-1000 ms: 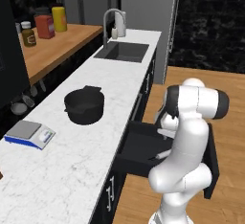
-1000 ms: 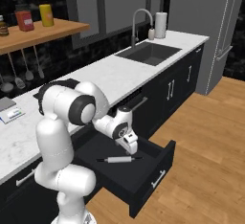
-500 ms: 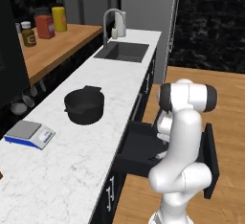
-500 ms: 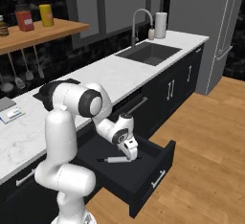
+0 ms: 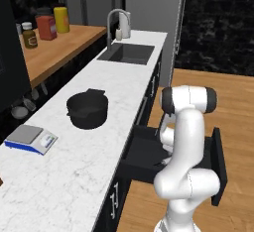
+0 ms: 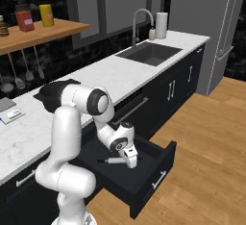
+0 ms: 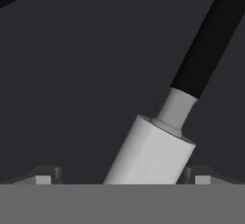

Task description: Pick the rolling pin from the drawer and place it on the counter.

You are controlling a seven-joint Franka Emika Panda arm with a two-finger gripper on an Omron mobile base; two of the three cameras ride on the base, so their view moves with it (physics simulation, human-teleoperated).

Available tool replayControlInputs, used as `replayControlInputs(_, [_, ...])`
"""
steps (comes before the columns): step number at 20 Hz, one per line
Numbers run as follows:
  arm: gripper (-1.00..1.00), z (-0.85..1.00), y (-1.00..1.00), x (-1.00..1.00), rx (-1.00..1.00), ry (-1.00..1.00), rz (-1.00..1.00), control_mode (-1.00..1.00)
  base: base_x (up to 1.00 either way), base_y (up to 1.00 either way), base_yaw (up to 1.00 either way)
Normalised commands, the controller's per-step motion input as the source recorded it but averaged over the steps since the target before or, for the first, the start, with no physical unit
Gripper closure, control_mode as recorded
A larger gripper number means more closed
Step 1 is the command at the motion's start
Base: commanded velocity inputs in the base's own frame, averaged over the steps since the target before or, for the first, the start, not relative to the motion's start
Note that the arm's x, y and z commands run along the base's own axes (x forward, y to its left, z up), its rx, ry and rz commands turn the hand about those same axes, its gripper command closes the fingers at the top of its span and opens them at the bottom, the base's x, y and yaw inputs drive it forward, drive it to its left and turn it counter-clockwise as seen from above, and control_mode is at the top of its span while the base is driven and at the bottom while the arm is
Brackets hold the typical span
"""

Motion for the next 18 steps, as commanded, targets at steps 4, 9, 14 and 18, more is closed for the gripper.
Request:
replayControlInputs(4, [-1.0,-0.16,0.0,-0.01,0.0,0.02,-0.02,-1.0,0.0,0.0,0.0])
replayControlInputs(9, [1.0,0.0,0.0,0.0,0.0,0.0,0.0,-1.0,0.0,0.0,0.0])
replayControlInputs(14, [1.0,0.06,-0.02,-0.01,0.0,0.0,0.0,-1.0,0.0,0.0,0.0])
replayControlInputs(18, [1.0,0.71,-0.15,-0.03,0.07,0.0,-0.02,-1.0,0.0,0.0,0.0])
